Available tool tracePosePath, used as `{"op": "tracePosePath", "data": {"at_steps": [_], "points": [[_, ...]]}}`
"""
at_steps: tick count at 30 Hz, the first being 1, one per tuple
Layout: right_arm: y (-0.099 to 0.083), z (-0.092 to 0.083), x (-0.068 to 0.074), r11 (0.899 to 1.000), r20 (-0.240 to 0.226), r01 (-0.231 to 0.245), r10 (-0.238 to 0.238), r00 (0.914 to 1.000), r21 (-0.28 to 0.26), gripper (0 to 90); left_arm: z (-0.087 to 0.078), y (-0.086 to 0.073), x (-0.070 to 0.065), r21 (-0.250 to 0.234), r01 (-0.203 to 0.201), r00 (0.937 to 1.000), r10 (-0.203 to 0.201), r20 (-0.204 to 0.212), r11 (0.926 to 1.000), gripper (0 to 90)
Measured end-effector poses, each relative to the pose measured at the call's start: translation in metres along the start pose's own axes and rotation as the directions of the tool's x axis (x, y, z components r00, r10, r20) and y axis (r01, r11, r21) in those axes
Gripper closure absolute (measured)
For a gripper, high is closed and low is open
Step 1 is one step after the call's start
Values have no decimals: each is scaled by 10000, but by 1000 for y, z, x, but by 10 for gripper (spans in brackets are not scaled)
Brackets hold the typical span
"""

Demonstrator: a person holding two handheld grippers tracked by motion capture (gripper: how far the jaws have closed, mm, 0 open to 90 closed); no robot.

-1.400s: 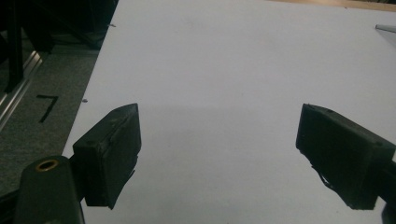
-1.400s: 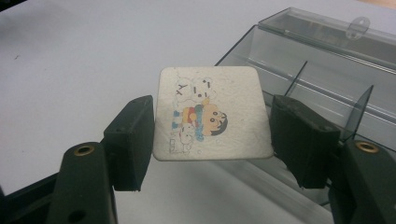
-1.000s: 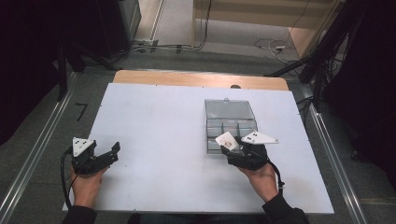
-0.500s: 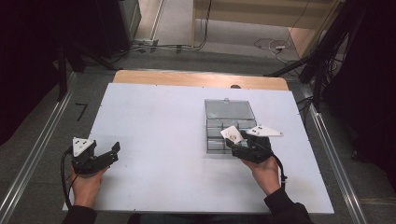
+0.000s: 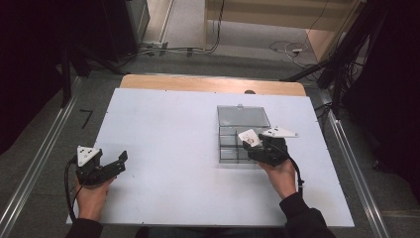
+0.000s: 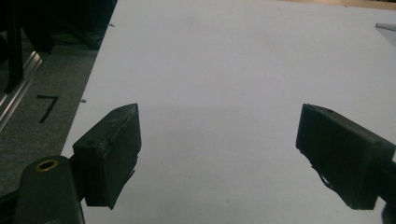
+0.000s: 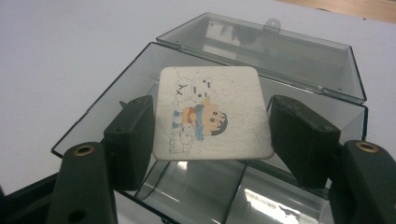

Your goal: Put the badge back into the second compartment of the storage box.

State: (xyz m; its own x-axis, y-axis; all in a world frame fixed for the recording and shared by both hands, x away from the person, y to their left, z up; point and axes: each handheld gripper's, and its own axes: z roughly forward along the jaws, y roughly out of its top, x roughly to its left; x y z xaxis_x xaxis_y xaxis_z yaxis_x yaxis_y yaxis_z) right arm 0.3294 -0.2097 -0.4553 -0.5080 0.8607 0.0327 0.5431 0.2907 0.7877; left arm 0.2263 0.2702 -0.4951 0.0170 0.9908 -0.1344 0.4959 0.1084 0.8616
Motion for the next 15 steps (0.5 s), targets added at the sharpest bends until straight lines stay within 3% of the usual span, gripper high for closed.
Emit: {"op": "tracePosePath", "data": {"at_steps": [15], "points": [[-1, 24, -7, 9985, 657, 10, -46, 9978, 542, 315, 0, 0, 0, 11, 1, 10000, -1, 8, 10000, 147]]}}
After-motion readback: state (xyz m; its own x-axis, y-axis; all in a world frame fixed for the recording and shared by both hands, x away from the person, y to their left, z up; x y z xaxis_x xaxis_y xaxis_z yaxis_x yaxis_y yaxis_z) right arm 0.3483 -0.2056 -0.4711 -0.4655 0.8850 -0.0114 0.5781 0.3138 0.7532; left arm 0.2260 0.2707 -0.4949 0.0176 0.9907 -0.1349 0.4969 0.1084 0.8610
